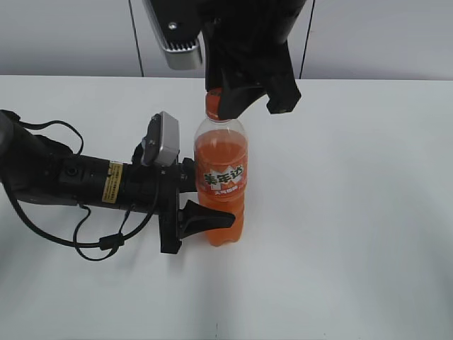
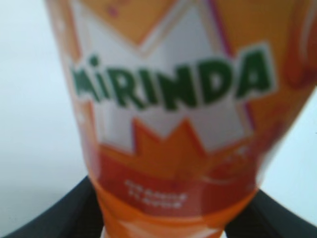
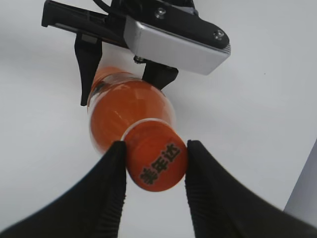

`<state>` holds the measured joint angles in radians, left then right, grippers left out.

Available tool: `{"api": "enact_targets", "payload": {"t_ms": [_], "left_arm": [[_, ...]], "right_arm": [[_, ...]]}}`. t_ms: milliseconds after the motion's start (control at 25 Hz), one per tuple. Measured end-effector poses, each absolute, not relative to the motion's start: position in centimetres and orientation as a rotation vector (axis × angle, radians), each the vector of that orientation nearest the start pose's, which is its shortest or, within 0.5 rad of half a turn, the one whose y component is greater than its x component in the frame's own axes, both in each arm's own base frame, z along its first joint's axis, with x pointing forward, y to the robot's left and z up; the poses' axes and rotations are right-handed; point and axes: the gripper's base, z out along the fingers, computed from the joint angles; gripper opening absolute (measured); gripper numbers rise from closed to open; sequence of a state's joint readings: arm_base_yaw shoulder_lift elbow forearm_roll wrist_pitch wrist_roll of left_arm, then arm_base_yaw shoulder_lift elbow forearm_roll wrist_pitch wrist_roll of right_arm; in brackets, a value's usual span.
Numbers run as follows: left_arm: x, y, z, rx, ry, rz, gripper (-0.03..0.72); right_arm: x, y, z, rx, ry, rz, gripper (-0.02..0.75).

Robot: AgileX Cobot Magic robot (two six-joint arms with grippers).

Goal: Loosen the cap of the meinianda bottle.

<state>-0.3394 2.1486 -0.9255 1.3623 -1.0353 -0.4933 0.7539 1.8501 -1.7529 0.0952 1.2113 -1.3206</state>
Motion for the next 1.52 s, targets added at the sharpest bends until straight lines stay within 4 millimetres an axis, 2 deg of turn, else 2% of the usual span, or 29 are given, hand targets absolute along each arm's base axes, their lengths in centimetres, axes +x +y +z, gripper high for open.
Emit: {"api": "enact_targets", "payload": {"t_ms": [120,360,560,680,920,1120,1200,1520], "left_arm": [[30.1,-18.8,8.5,1.404,1.569,-0.963,0.411],[30.1,-18.8,8.5,1.405,1.575,-0.958,0.411],[30.1,-18.8,8.4,1.405,1.575,-0.957,0.411],[30.1,-18.8,8.4,1.405,1.575,-0.957,0.411],[30.1,-18.8,8.4,1.405,1.575,-0.957,0.411],[30.1,-18.8,8.4,1.405,1.575,-0.957,0.411],[30.1,-18.8,8.4,1.405,1.575,-0.957,0.411],[30.1,-18.8,8.4,1.405,1.575,-0.957,0.411]], "right_arm": [[28.4,27.8,31.7,-2.381,1.44,-0.008,0.311],[28.4,27.8,31.4,-2.391,1.447,-0.004,0.421],[28.2,27.7,31.5,-2.384,1.449,0.009,0.442],[27.7,27.5,32.6,-2.331,1.474,0.035,0.441],[26.5,26.8,35.1,-2.012,1.799,0.164,0.441],[26.3,26.6,35.5,-1.612,2.182,0.29,0.441],[26.3,26.5,35.5,-1.481,2.284,0.313,0.441],[26.5,26.4,35.4,-1.128,2.506,0.359,0.441]]}}
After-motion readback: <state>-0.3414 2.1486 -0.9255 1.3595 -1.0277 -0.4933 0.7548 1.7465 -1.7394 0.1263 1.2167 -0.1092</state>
